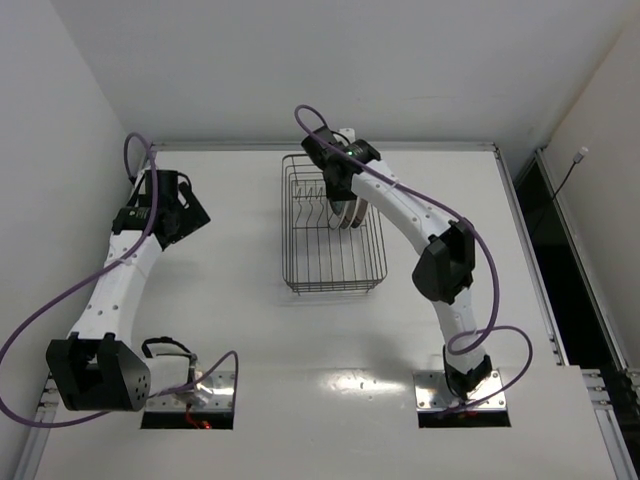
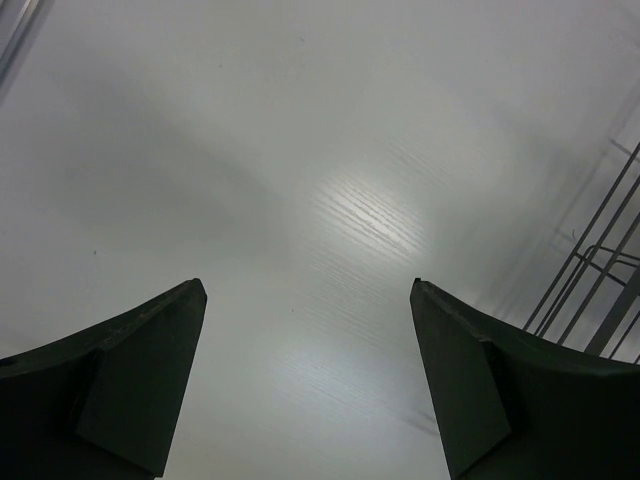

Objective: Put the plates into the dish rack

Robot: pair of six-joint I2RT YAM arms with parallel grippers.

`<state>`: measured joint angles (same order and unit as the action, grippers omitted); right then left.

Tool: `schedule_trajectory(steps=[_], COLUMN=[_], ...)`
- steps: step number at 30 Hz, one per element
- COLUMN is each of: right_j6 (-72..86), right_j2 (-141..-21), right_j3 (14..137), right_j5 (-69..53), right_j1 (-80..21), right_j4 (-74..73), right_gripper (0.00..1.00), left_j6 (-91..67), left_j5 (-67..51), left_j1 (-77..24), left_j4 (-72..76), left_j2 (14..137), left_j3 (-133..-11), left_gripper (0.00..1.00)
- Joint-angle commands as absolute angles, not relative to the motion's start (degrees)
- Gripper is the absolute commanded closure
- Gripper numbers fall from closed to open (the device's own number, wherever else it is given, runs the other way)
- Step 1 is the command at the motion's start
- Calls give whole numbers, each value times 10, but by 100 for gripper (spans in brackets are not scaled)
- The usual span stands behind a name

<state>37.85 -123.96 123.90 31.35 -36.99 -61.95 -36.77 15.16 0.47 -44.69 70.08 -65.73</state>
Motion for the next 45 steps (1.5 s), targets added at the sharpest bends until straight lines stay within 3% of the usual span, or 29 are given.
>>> schedule_trajectory(steps=[1, 9, 20, 45], right_j6=[374, 380, 386, 347], right_j2=[-1266, -1329, -1375, -1354], right_j3=[1255, 1294, 1301, 1390], right_j5=[324, 296, 262, 402], right_j1=[-360, -360, -355, -360], right_j4=[-602, -597, -597, -508], right_gripper=[100, 100, 87, 94], left_j6=[-354, -349, -338, -333], left_j5=[172, 167, 162, 162], left_j1=[8, 8, 8, 8], left_j4=[-440, -439, -450, -466], left_j2=[686, 686, 686, 686], left_j3=[-654, -654, -654, -649], left_gripper=[19, 19, 19, 19])
